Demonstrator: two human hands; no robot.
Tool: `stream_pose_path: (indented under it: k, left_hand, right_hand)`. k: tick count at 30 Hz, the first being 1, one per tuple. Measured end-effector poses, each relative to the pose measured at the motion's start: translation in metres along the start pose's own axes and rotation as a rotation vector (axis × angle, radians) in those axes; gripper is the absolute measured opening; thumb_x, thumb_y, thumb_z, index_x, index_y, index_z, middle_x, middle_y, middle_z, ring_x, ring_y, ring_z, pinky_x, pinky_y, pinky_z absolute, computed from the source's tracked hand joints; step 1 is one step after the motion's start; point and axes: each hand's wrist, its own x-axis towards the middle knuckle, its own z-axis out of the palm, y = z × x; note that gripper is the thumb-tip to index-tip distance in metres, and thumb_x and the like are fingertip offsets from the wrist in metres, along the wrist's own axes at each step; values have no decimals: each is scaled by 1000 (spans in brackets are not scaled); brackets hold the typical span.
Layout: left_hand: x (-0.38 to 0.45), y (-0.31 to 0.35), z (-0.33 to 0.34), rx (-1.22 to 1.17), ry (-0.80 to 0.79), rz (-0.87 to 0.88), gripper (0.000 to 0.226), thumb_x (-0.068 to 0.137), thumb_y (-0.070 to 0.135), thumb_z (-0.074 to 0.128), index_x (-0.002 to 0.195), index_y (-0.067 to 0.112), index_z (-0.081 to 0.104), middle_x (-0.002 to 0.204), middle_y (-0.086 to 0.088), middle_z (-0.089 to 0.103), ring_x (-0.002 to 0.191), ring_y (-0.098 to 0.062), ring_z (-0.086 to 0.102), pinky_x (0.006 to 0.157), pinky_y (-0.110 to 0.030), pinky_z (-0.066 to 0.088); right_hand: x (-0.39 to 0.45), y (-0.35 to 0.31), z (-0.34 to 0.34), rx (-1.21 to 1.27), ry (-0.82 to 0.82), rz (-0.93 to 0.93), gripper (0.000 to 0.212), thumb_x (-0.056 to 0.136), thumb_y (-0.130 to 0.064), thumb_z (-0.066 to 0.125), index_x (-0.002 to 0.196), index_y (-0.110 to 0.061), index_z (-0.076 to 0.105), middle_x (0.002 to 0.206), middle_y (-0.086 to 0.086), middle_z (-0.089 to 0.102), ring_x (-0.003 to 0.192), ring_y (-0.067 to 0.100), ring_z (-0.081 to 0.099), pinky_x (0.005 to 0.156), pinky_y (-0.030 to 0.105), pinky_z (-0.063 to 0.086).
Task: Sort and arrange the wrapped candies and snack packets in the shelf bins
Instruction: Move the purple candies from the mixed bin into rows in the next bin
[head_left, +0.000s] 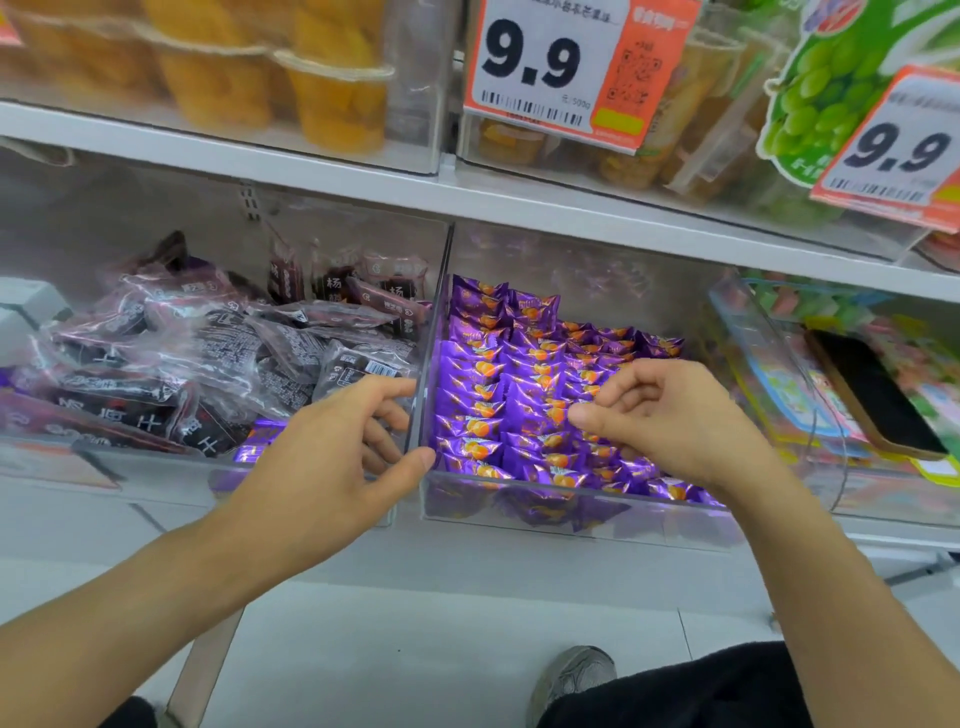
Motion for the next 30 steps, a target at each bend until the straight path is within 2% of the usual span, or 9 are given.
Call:
stream_pose_path:
  k: [3,7,9,11,14,18,21,25,30]
  left_hand:
    - [1,3,-17,0,17,37,35,85,30,73,117,29,61,89,11,64,75,-12,64,65,-18,49]
    - [10,-9,-70,107,136,42,2,87,27,71,86,28,71,69,13,66,74,-5,62,64,-10,46]
    - [15,-27,-103,230,194,12,5,85,25,72,82,28,71,64,16,63,70,2,60,63,-5,43]
    - [15,-51,-137,347,187,-60,5,84,25,75,89,26,73,72,15,65,69,2,61,67,-7,44]
    - [5,-82,-176,505,58,-191,31,80,32,79,109,23,74,94,5,61,90,-16,61,80,-25,43]
    - [-11,-91,-198,533,-18,-199,47,79,44,78,121,24,68,108,2,59,99,-20,57,83,-26,40]
    - [-21,-96,-213,538,-61,-288,62,75,47,81,131,30,59,123,7,60,110,-12,58,84,-22,44]
    - [-31,-108,-230,462,-82,-353,53,77,27,84,125,24,62,115,8,66,97,-3,60,65,-1,42]
    - [-30,-112,-231,485,-21,-337,28,76,17,84,101,20,71,85,12,67,81,-3,65,66,-5,46]
  right_hand:
    - [-10,-21,19,176,144,-232,21,77,-24,84,78,-11,68,67,7,69,55,16,63,57,25,53]
    - [-29,-66,69,287,5,-465,16,74,-18,83,75,-13,67,69,-1,69,59,16,63,59,24,54]
    - [-29,-90,90,237,-116,-553,16,72,-28,81,76,-19,68,71,-4,70,62,13,65,61,24,54]
    - [-20,-112,111,142,-214,-615,16,74,-31,83,78,-23,69,74,-4,71,66,11,66,64,26,55]
    - [4,-146,148,-14,-337,-709,17,77,-21,85,85,-23,70,78,-6,71,68,4,63,66,18,52]
    - [33,-184,201,-229,-387,-856,29,77,-34,85,101,-22,72,98,-8,68,89,4,62,79,14,46]
    - [45,-207,236,-297,-441,-860,38,77,-42,82,108,-23,71,105,-7,66,97,7,60,84,20,46]
    - [49,-228,266,-297,-567,-840,53,76,-60,76,118,-28,68,113,-15,66,102,2,60,89,22,48]
    - [51,-227,290,-353,-600,-923,27,79,-46,79,97,-29,70,86,-3,68,77,14,60,75,35,50]
